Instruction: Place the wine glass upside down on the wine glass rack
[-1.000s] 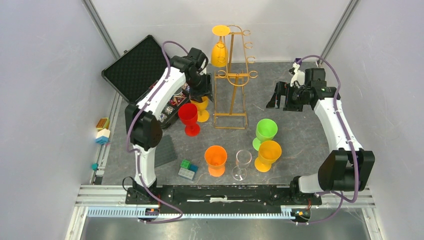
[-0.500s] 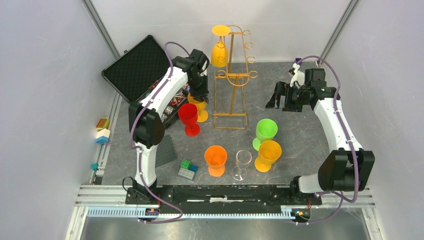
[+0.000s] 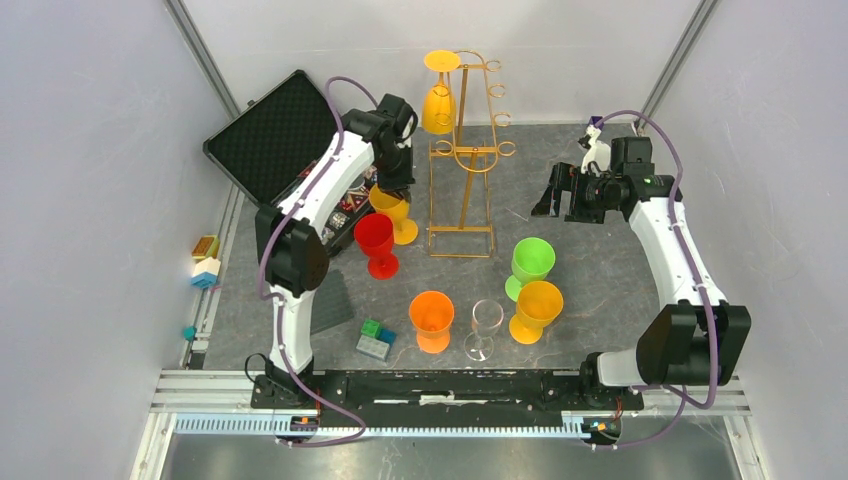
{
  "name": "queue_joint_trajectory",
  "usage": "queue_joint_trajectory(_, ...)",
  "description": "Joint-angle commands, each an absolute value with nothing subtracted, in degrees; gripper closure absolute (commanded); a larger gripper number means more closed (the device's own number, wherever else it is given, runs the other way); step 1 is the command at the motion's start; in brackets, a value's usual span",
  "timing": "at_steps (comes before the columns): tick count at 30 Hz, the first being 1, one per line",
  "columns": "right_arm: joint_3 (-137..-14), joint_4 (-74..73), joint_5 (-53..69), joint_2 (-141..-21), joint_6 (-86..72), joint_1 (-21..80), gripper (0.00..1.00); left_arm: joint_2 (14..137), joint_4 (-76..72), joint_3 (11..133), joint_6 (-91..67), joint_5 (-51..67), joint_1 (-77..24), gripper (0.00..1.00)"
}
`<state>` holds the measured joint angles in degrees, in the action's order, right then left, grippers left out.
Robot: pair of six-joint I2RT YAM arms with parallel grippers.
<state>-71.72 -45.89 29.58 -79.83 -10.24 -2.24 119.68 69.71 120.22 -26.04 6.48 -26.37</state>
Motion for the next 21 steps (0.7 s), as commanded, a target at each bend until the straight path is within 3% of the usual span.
queue_joint_trajectory(1,-73.08,-44.71,30.43,-77.79,-10.69,-2.02,0.02,113.91,69.51,124.57,-23.22,2.46,-26.28,0.98)
queue_joint_trajectory(14,-74.18,-45.48,30.5,-76.31,-11.2,-2.02,0.02,99.28,65.11,126.36,-21.27,-7.83,-25.63,0.98)
queue_joint_trajectory(21,-74.45,-45.86,30.2,-75.56,-11.96,-2.02,0.02,86.77,54.84,118.43,-22.04,-5.48,-25.58,0.96)
